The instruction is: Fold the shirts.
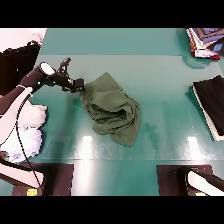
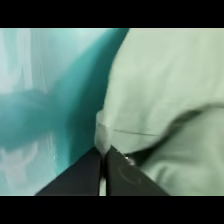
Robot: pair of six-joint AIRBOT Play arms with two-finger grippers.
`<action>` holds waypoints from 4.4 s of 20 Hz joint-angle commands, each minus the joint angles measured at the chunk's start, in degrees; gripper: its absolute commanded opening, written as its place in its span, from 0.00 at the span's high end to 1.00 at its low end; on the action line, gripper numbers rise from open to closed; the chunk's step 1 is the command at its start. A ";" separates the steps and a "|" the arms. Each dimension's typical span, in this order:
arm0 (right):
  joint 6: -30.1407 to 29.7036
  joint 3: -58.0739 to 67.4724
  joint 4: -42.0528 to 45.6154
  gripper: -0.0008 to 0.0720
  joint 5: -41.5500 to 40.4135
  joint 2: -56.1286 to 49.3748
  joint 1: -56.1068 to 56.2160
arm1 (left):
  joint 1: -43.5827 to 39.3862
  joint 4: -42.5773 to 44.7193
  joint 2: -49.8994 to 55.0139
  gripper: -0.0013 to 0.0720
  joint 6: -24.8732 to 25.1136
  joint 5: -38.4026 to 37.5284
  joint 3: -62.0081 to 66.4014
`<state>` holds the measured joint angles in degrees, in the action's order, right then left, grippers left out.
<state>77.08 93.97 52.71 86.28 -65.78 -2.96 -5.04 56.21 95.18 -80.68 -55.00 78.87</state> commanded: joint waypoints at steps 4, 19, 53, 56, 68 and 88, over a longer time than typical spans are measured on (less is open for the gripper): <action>0.46 -37.70 -0.24 0.50 -8.72 0.37 4.20 | -0.04 0.48 -0.09 0.95 1.64 -5.90 8.00; -4.09 -42.49 -7.21 0.97 -28.81 -19.23 27.47 | -0.04 0.81 -0.09 0.95 1.66 -7.85 8.15; 2.36 11.37 19.52 0.97 1.64 -2.84 7.80 | -0.04 19.65 -31.12 0.95 -2.47 -14.27 22.51; 1.68 2.43 19.52 0.97 -2.95 -12.72 11.52 | -0.04 19.56 -20.11 0.95 -2.19 -13.94 13.75; 1.36 11.19 18.78 0.71 -12.13 -39.28 12.26 | 0.22 17.88 1.66 0.41 -3.45 14.23 13.57; -4.37 -23.78 11.32 0.44 -6.56 -4.15 0.00 | 9.18 2.93 -37.24 0.39 -4.28 -12.94 -39.10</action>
<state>73.45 76.29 65.08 80.75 -74.41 -2.22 4.05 64.69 63.57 -84.23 -71.48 52.56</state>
